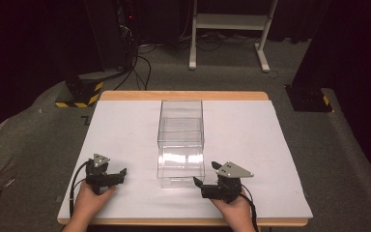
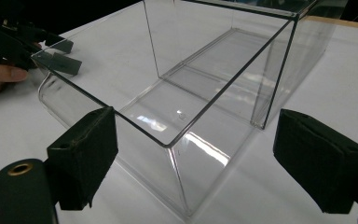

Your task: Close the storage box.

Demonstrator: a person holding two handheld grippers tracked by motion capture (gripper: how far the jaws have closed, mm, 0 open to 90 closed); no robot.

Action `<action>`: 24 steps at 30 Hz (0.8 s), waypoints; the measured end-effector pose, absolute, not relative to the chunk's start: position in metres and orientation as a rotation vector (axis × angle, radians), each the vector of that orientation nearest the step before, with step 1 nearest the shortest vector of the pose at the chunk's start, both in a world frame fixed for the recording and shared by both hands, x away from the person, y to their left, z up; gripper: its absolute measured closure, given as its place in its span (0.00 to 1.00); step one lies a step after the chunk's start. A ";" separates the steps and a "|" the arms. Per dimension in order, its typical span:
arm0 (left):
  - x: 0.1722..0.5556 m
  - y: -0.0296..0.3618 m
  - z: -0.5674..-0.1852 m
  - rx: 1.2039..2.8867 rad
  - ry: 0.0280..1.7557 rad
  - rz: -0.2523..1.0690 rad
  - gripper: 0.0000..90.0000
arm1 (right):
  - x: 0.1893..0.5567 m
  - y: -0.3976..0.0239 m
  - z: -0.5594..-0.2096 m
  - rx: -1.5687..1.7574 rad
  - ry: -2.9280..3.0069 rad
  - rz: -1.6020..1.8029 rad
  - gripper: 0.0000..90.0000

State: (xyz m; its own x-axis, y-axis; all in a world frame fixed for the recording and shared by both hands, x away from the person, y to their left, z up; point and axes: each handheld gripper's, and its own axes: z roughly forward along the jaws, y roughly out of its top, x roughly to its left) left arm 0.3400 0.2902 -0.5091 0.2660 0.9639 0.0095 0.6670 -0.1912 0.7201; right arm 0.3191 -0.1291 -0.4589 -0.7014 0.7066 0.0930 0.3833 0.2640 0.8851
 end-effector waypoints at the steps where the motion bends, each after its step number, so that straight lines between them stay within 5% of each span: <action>1: 0.340 0.290 -0.509 1.938 1.470 0.636 0.10 | 0.319 -0.129 -0.459 0.999 2.217 1.412 0.16; 24: 0.340 0.290 -0.509 1.942 1.467 0.632 0.10 | 0.330 -0.126 -0.461 0.990 2.195 1.353 0.18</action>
State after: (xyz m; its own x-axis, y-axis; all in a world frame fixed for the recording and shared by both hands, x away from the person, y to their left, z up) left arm 0.3402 0.2904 -0.5090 0.2696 0.9629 0.0090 0.6679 -0.1938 0.7186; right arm 0.3296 -0.1256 -0.4605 -0.6807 0.7312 0.0442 0.3681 0.2892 0.8837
